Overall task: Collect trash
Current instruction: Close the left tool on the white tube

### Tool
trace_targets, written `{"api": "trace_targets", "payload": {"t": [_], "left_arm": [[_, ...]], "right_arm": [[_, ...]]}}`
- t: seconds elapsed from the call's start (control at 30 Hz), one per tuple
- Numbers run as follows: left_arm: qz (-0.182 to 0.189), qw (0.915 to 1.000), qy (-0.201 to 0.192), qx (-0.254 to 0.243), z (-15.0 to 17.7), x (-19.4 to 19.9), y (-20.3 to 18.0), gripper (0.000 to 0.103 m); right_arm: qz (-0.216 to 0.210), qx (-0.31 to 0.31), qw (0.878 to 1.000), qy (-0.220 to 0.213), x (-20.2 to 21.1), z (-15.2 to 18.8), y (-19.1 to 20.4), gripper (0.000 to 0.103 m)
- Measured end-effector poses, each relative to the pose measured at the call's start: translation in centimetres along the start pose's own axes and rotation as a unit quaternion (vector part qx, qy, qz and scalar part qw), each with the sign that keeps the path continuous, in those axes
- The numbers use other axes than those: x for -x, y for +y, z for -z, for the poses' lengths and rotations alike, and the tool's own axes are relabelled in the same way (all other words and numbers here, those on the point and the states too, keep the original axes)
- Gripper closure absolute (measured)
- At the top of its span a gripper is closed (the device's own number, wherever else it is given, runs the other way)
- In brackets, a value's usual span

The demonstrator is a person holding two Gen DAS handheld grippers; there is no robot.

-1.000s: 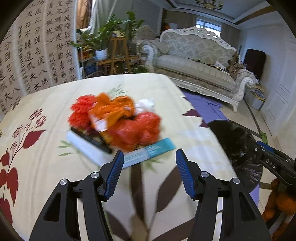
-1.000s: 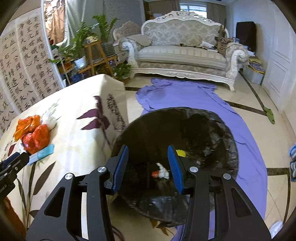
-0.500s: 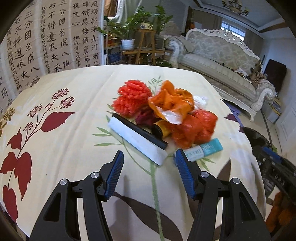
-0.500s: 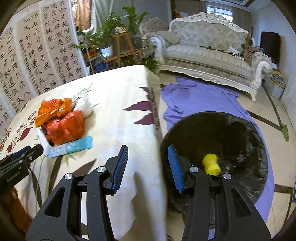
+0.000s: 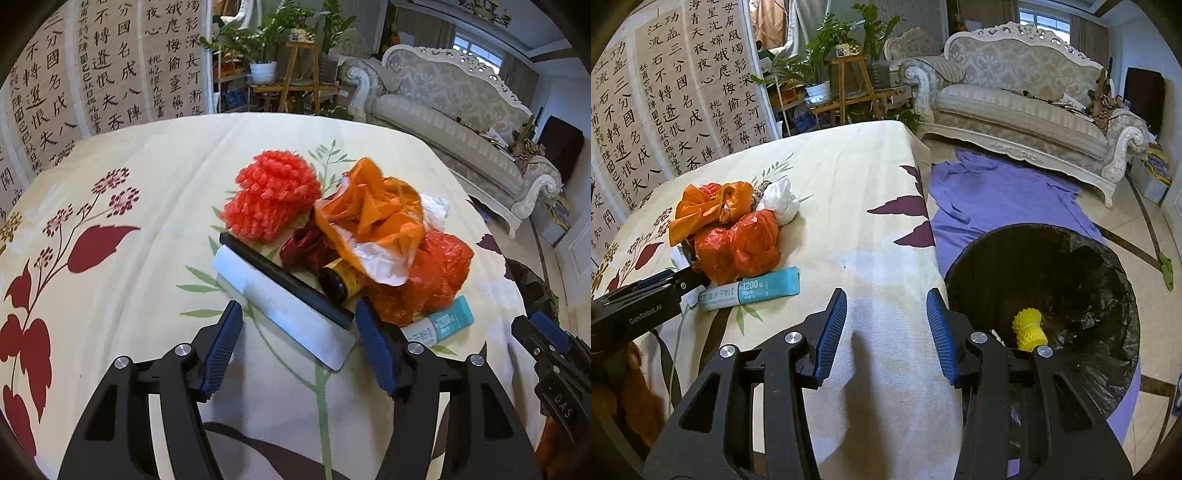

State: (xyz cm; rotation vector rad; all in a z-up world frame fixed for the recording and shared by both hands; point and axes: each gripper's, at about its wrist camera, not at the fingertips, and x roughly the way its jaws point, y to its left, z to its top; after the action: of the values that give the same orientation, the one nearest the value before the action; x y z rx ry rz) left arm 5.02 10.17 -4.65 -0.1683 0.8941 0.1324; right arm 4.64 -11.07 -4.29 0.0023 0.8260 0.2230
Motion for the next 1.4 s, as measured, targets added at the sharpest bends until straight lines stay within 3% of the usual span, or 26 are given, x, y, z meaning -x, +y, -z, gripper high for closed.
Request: {"api": "trace_targets", "payload": {"t": [0.43,0.6,0.73,0.93,1.4], "left_arm": [[-0.028,0.9994,0.003,0.022,1.8,2.0,4.0,0.04],[-0.021,0.9995,0.004,0.025,1.5,1.7,3.8,0.039],[0.001,0.9993,0.007,0.037,0.8,1.3,3.3,0.032],[-0.03,0.9991,0.008,0.031,0.0,0.4,2.4,0.029],[-0.047,0.9987,0.016,0.012,2.4,2.3,4.7,0.029]], "right_arm": [[-0.001,0.005,1.0,0.002,-0.2,0.1,0.3,0.059],[0.002,0.008,1.0,0.001,-0.2,0.2,0.5,0.059],[0.003,0.009,1.0,0.002,-0.3,0.2,0.5,0.059],[0.003,0.009,1.0,0.005,-0.5,0.3,0.4,0.059],[0.0,0.01,1.0,0.002,-0.6,0.4,0.5,0.059]]}}
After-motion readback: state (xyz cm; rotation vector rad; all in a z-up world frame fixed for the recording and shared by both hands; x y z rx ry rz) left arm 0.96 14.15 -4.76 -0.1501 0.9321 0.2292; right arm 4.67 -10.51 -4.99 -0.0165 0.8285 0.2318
